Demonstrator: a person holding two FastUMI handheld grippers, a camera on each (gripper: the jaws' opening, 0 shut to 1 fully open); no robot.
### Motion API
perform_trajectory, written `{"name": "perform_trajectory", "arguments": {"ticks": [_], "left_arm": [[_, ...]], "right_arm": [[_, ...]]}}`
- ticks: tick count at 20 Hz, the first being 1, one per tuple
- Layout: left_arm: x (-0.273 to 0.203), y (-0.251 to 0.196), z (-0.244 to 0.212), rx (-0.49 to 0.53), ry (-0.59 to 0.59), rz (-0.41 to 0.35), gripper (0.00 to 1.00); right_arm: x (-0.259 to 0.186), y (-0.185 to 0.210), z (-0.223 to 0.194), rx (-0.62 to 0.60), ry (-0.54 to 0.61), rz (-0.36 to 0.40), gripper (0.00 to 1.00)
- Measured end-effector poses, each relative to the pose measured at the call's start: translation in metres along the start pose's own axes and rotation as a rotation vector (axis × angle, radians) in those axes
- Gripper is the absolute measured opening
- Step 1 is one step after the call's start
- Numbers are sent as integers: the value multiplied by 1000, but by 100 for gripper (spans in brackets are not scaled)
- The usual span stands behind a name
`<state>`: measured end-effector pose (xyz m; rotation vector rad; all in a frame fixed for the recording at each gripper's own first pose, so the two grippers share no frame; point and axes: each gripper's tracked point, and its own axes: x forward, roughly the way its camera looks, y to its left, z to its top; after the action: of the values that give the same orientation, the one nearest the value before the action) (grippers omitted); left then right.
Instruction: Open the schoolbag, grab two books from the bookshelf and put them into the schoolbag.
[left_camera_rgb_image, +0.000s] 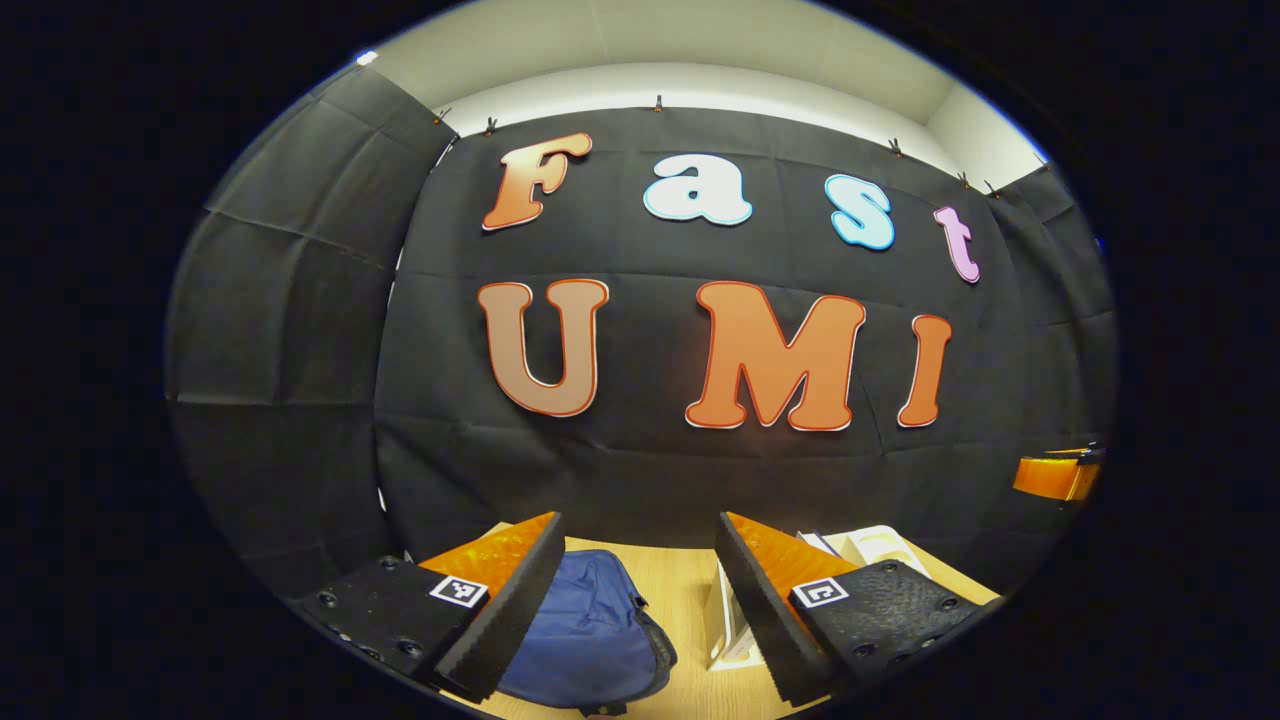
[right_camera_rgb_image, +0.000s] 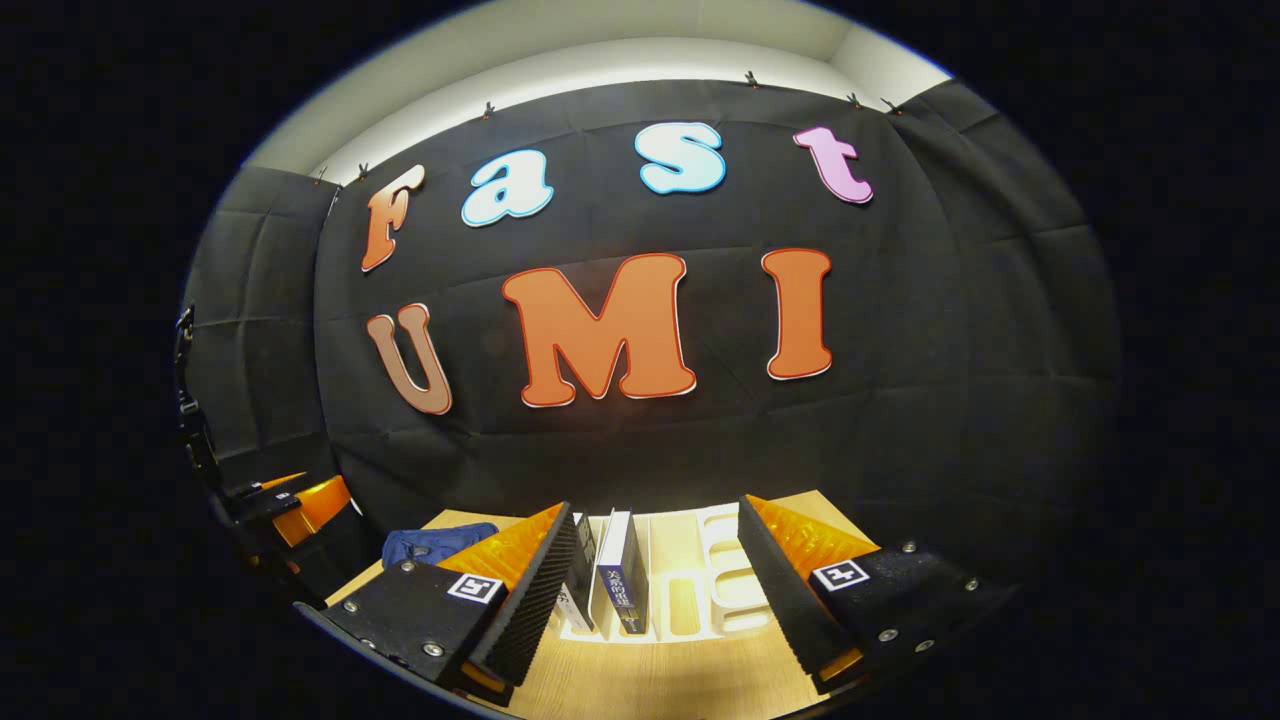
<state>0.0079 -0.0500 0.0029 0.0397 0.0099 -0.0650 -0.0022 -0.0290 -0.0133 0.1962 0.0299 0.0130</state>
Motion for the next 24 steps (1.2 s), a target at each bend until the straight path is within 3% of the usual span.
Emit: {"name": "perform_trajectory", "arguments": {"ticks": [1,7,8,9,24], "left_arm": [[0,0,3,6,-6,6,94],[-4,-4,9,41,-29,17,94],[-5,-4,8,48,-29,18,94],[-5,-4,9,51,-30,19,94],[-8,7,-1,46,2,32,94]], "right_arm": [[0,-3,0,2,0,-6,97],[2,-12,2,-14,-24,-45,100],[1,-9,3,-17,-27,-40,97],[1,-7,2,-18,-25,-32,100],[2,-1,-6,-24,2,-16,97]]}}
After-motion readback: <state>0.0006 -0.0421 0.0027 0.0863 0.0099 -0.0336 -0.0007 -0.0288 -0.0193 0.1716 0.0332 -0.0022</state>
